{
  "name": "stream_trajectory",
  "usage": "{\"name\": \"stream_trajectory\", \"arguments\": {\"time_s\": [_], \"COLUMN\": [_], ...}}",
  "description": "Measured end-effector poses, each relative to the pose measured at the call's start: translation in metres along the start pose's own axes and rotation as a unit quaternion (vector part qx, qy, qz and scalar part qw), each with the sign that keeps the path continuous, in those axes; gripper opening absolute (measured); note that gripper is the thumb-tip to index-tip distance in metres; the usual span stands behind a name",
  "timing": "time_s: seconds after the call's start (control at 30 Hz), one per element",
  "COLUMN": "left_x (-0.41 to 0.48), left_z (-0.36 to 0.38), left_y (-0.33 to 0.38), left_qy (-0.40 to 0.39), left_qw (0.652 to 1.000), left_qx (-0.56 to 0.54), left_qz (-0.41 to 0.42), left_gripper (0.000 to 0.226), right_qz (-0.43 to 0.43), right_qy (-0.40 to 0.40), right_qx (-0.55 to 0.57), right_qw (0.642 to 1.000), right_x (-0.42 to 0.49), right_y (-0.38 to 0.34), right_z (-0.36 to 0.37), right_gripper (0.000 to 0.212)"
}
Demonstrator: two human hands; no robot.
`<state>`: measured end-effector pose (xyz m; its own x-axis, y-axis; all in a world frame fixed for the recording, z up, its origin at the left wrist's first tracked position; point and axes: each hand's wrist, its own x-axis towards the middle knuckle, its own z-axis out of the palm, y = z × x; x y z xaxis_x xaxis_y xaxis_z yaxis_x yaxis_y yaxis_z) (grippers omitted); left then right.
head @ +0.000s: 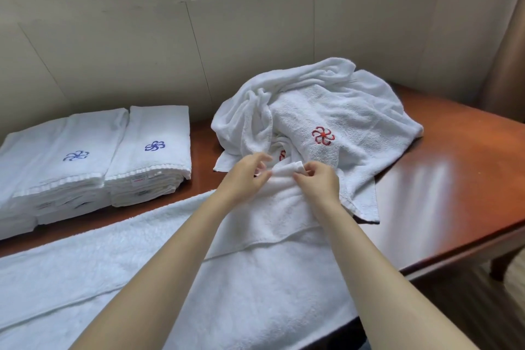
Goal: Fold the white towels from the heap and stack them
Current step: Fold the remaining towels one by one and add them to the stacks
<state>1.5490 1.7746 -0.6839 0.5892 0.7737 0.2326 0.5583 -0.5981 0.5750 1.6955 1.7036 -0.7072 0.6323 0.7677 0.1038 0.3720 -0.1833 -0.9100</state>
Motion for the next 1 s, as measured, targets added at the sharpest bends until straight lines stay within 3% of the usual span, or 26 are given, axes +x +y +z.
{"name": "stream_trajectory", "arguments": {"time_s": [0.13,0.23,0.4,0.47,0.6,0.67,0.77,0.87,0.93,1.0], "left_x": [-0.032,-0.065,-0.105,-0.116,-0.136,-0.148,-0.173,-0.207,-0.233,-0.262], "left_z": [0.005,0.006,-0.009,-0.016,-0.032,-0.041,-0.054,-0.063,-0.068,-0.072], "left_y": [-0.031,-0.051,-0.069,-0.072,-0.075,-0.073,-0.066,-0.058,-0.057,-0.063], "left_qy": [-0.031,-0.035,-0.094,-0.101,-0.101,-0.116,-0.130,-0.130,-0.130,-0.129], "left_qw": [0.969,0.966,0.956,0.954,0.957,0.958,0.960,0.960,0.959,0.955], "left_qx": [0.230,0.204,0.228,0.233,0.228,0.217,0.221,0.244,0.251,0.266], "left_qz": [-0.085,-0.155,-0.162,-0.156,-0.148,-0.147,-0.111,-0.037,0.002,0.000], "left_gripper": [0.054,0.062,0.068,0.067,0.062,0.059,0.058,0.059,0.059,0.065], "right_qz": [-0.036,-0.095,-0.164,-0.163,-0.151,-0.202,-0.358,-0.446,-0.506,-0.536], "right_qy": [-0.005,-0.020,-0.037,-0.042,0.040,0.040,-0.102,-0.299,-0.336,-0.349], "right_qx": [-0.086,-0.139,-0.262,-0.299,-0.401,-0.441,-0.422,-0.373,-0.370,-0.359], "right_qw": [0.996,0.986,0.950,0.939,0.903,0.874,0.827,0.757,0.703,0.680], "right_x": [-0.002,-0.002,0.001,0.001,-0.009,-0.025,-0.066,-0.123,-0.156,-0.179], "right_y": [0.005,0.004,0.004,0.006,-0.006,-0.022,-0.042,-0.050,-0.047,-0.040], "right_z": [0.011,0.014,0.014,0.014,0.018,0.024,0.044,0.060,0.065,0.063], "right_gripper": [0.019,0.033,0.043,0.038,0.036,0.038,0.017,0.027,0.031,0.036]}}
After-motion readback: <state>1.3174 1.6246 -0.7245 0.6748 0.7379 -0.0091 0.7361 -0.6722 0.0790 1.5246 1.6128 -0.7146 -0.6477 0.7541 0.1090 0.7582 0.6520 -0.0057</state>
